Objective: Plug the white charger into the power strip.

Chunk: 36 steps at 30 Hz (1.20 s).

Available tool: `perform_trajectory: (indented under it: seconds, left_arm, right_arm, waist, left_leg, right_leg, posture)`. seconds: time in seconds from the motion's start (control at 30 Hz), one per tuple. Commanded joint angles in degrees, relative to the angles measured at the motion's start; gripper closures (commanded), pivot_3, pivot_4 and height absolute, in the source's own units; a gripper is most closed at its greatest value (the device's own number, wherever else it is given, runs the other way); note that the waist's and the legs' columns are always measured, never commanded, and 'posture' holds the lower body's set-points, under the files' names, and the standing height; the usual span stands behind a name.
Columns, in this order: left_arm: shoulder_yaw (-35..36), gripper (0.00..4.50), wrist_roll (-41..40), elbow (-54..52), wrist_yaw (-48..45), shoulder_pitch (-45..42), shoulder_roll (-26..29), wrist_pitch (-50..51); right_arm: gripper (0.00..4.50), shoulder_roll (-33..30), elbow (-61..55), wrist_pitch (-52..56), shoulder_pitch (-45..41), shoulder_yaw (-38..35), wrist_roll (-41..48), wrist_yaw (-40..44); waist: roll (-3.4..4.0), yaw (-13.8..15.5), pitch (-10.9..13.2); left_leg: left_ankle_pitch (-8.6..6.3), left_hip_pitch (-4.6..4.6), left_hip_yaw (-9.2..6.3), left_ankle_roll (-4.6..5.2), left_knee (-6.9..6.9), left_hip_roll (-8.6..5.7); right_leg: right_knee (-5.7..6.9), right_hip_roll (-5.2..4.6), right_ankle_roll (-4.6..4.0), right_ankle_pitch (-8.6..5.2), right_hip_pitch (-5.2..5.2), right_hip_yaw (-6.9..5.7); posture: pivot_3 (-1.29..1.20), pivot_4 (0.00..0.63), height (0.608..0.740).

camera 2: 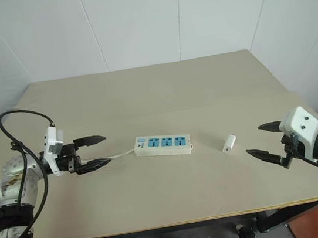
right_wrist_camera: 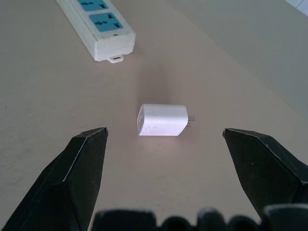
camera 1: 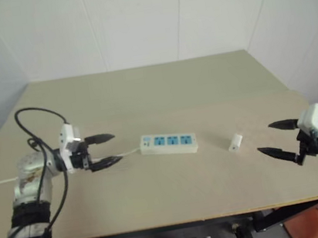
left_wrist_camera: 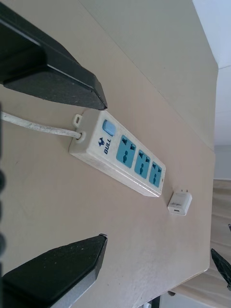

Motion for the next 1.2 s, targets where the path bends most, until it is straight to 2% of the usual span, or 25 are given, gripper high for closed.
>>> perform_trajectory:
  seconds: [0.03, 0.57, 1.2]
  left_arm:
    - [-0.1, 0.01, 0.11, 0.72, -0.43, -1.37, 0.54, -1.61]
    - [-1.01, 0.01, 1.0, 4.39, -1.08, -4.37, 0.99, -3.01]
    - [-1.75, 0.01, 4.2, 13.54, -0.96, -8.29, 0.37, -6.65]
  right_arm:
    - [0.0, 0.17, -3.45, 0.66, 0.73, -3.31, 1.4, -1.52]
    - [0.0, 0.4, -7.15, 1.95, 2.84, -3.51, 2.52, -2.61]
    - [0.0, 1.41, -11.58, 3.66, 5.05, -5.19, 2.71, -4.84]
  waist:
    - [0.0, -0.13, 0.0]
    - [-0.01, -0.09, 0.0]
    - [-0.01, -0.05, 0.0]
  left_leg:
    - [0.0, 0.02, 0.0, 0.0, 0.0, 0.0]
    - [0.0, 0.05, -0.01, 0.0, 0.0, 0.0]
    - [0.0, -0.01, -0.02, 0.0, 0.0, -0.01]
  right_leg:
    - [0.02, 0.01, 0.0, 0.0, 0.0, 0.0]
    - [0.03, 0.01, 0.0, 0.0, 0.03, 0.0]
    - [0.0, 0.01, 0.0, 0.0, 0.0, -0.01]
  posture:
    - [0.0, 0.15, 0.74]
    - [0.0, 0.15, 0.74]
    - [0.0, 0.15, 0.74]
